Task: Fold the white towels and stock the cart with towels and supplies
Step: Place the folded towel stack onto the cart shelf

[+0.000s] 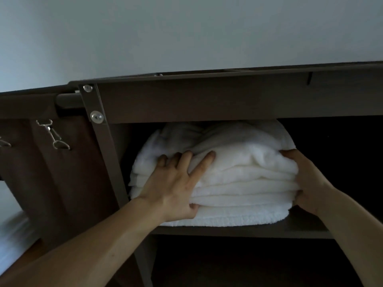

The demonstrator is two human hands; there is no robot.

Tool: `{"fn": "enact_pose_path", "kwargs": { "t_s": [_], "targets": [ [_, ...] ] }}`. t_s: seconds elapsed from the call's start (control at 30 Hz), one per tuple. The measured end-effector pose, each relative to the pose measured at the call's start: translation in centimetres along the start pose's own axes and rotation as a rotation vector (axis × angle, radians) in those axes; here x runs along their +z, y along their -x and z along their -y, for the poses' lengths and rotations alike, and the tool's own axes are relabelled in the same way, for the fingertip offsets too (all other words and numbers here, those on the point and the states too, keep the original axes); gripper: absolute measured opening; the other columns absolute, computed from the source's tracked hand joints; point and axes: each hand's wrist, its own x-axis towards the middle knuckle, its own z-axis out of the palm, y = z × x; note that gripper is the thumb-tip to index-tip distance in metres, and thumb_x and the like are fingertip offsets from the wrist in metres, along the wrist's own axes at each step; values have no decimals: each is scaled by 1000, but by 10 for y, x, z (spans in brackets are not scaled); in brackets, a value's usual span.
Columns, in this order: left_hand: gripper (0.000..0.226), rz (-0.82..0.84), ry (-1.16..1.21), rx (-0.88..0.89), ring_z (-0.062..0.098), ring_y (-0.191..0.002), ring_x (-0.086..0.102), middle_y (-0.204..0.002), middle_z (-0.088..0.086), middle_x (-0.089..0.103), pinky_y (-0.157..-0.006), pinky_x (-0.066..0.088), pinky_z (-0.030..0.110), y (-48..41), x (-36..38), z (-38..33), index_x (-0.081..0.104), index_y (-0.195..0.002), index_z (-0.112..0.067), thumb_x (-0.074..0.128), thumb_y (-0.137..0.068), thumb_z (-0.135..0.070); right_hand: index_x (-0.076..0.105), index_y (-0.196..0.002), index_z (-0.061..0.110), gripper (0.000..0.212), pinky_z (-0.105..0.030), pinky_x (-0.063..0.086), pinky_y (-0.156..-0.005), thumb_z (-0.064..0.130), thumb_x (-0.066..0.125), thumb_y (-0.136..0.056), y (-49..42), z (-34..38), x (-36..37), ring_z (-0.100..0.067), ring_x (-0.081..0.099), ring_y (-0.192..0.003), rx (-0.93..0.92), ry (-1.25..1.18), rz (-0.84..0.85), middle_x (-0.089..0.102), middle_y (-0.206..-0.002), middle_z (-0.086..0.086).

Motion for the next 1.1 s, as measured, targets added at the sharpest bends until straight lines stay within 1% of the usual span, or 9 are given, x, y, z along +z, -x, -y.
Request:
{"fn": "enact_pose_path", "kwargs": {
  "t_s": [0.2, 0.37, 0.5, 0.57, 0.67, 0.77, 0.87, 0.97, 1.1],
  "targets": [
    [124, -13, -22, -23, 30, -102, 57, -130, 15, 46, -89, 50, 47, 13, 4, 17, 16, -155, -25, 72, -52, -66, 59, -99, 23, 18, -32, 48, -69, 15, 43, -105, -17, -8, 15, -18, 61, -88, -153, 110, 29, 62, -94, 3],
    [128, 191, 107, -153, 25, -133, 31, -148, 0, 20, -110, 28, 42, -5, -14, 24, -15, -152, -33, 59, -60, -84, 65, -97, 31, 15, -44, 52, -87, 43, 56, -97, -22, -20, 9, -19, 65, -93, -80, 35, -1, 69, -103, 1],
    [127, 257, 63, -157, 26, -145, 2, -157, 2, -4, -120, 12, 51, -11, -11, 18, -4, -149, -26, 56, -55, -87, 72, -108, 28, 72, -53, 48, -97, 75, 66, -53, -20, -17, 16, -30, 67, -102, 40, 19, -47, 72, -111, -8],
    [127, 270, 87, -186, 28, -143, 16, -156, 5, 11, -116, 19, 55, -7, -5, 13, 0, -148, -24, 56, -53, -86, 71, -112, 29, 85, -54, 47, -99, 77, 66, -42, -18, -15, 18, -31, 66, -104, 80, -1, -82, 72, -111, -7],
    [125, 260, 87, -196, 30, -135, 30, -150, 6, 25, -109, 28, 56, -7, -4, 12, 6, -147, -22, 59, -52, -84, 68, -117, 32, 78, -53, 47, -98, 77, 67, -53, -8, -9, 18, -30, 65, -103, 124, 61, -113, 70, -114, -5],
    [123, 321, 50, -168, 34, -140, 24, -154, 9, 18, -111, 26, 56, -6, -12, 14, -2, -151, -20, 63, -63, -76, 46, -143, 39, 73, -45, 48, -95, 63, 66, -77, 14, 6, 22, -29, 58, -115, 67, 220, -266, 57, -136, -3],
    [118, 406, 24, -131, 38, -144, 16, -157, 14, 7, -116, 22, 54, 3, -31, 18, -14, -153, -20, 64, -75, -62, 25, -155, 36, 69, -49, 42, -105, 37, 59, -94, 45, 25, 23, -30, 36, -140, -317, 763, -385, 32, -158, 0],
    [107, 484, 50, -89, 36, -148, 8, -160, 15, -3, -119, 16, 54, 22, -65, 20, -17, -155, -20, 58, -85, -53, 31, -153, 31, 59, -50, 26, -119, 28, 51, -99, 75, 37, 35, -23, 17, -151, -507, 1206, -187, 23, -163, 3],
    [95, 537, 169, -25, 31, -152, -5, -164, 10, -6, -120, 15, 54, 55, -110, 26, -10, -156, -17, 54, -91, -45, 14, -158, 28, 65, -49, 16, -123, 33, 46, -101, 125, 47, 61, -19, -3, -154, -281, 1399, 72, 5, -167, 5]
  ]
}}
